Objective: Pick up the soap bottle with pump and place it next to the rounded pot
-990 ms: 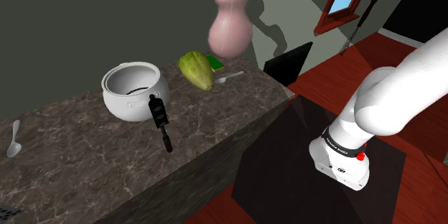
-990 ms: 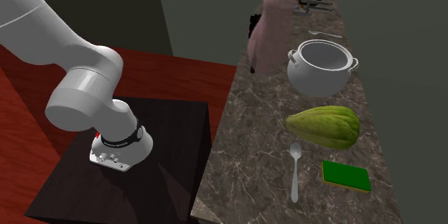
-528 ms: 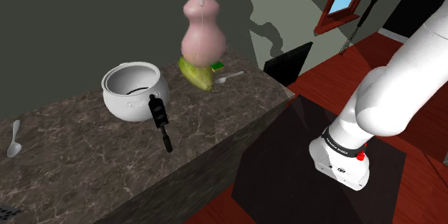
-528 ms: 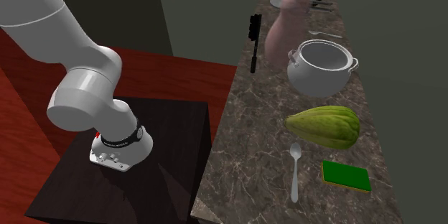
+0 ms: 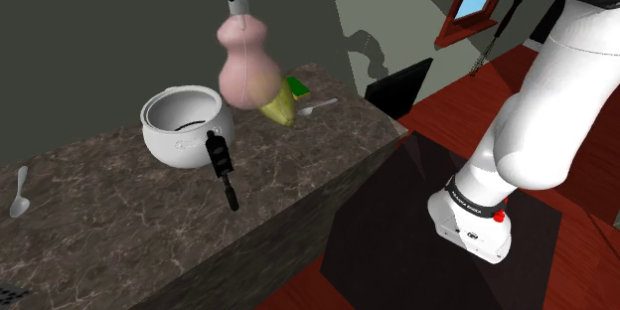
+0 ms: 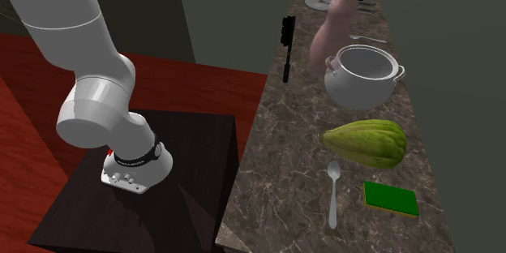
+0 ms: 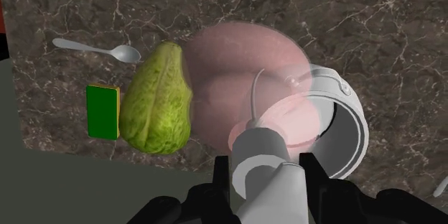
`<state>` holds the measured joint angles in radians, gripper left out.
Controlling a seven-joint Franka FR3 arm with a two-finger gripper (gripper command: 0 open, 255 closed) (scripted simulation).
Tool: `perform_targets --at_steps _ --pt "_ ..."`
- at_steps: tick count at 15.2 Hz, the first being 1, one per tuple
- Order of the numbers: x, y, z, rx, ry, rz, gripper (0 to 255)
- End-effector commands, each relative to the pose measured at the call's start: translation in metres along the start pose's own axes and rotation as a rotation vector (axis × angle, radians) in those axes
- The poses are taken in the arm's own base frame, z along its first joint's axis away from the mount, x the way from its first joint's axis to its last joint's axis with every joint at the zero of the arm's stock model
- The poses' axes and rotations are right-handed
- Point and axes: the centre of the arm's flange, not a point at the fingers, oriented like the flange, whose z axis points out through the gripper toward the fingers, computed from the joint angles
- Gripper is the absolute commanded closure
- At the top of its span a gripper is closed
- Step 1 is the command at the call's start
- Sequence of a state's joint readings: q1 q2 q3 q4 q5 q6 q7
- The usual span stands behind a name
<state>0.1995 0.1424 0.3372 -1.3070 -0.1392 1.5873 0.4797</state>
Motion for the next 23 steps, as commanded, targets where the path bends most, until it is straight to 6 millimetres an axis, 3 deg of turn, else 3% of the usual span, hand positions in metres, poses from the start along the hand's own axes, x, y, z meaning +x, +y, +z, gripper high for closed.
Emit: perform_targets --at_steps 1,23 --pt "0.0 -0.001 0.009 0.001 0.003 0.001 255" --pt "-0.02 -0.002 0.123 0.001 0.003 0.001 255"
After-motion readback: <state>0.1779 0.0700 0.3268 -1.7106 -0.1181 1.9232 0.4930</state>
